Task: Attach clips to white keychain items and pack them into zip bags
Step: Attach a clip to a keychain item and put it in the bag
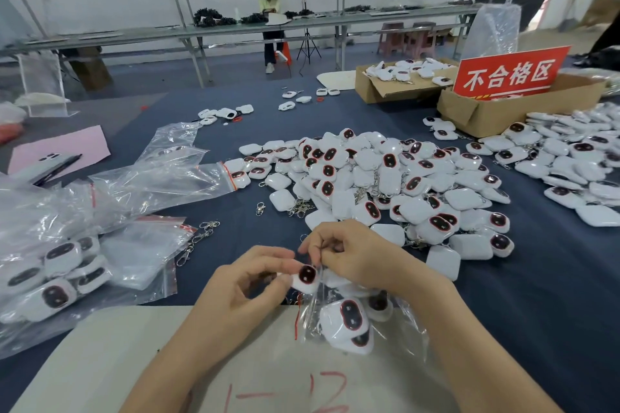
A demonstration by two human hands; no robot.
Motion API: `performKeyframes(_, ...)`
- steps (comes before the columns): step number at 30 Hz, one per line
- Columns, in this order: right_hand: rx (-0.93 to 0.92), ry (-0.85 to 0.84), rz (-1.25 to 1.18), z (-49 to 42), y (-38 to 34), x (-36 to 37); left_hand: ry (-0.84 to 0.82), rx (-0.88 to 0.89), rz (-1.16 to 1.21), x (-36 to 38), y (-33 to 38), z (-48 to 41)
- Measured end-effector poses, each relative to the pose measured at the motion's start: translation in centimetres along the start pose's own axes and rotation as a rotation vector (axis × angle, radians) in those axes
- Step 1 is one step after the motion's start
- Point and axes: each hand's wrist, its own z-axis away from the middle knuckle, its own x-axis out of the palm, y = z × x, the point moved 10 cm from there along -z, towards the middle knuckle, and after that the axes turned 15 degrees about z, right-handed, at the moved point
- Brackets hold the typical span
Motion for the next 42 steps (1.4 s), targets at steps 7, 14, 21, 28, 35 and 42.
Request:
performKeyframes(7,0.035,0.055,-0.023,-0.1,0.1,-0.2,0.044,-0.139,0.256,2.1,-1.6,0.1)
performKeyframes(14,0.039,0.089,0.037,-0.2,-0.5,-0.5,-0.052,-0.095,0.249,3.9,-1.0,0.4)
performKeyframes(21,0.088,0.214,-0.014,0.2,0.9,-3.0,0.226,0.007,0.186,-0.3,-1.1,-0.6)
performKeyframes(28,0.38,0.374,0.692,1.9,4.5,-6.5,0.449,-0.053,0.266,-4.2,-3.9,-2.3)
performKeyframes(35,0.379,0.281,0.74,1.7,4.7,-5.9,0.486,-0.081,0.124,-4.0,-4.0,-4.7)
performKeyframes(42,0.207,0.308,0.132,1.1,4.1,-5.1,0.288,-0.016,0.108,-1.7,-2.6,-5.2)
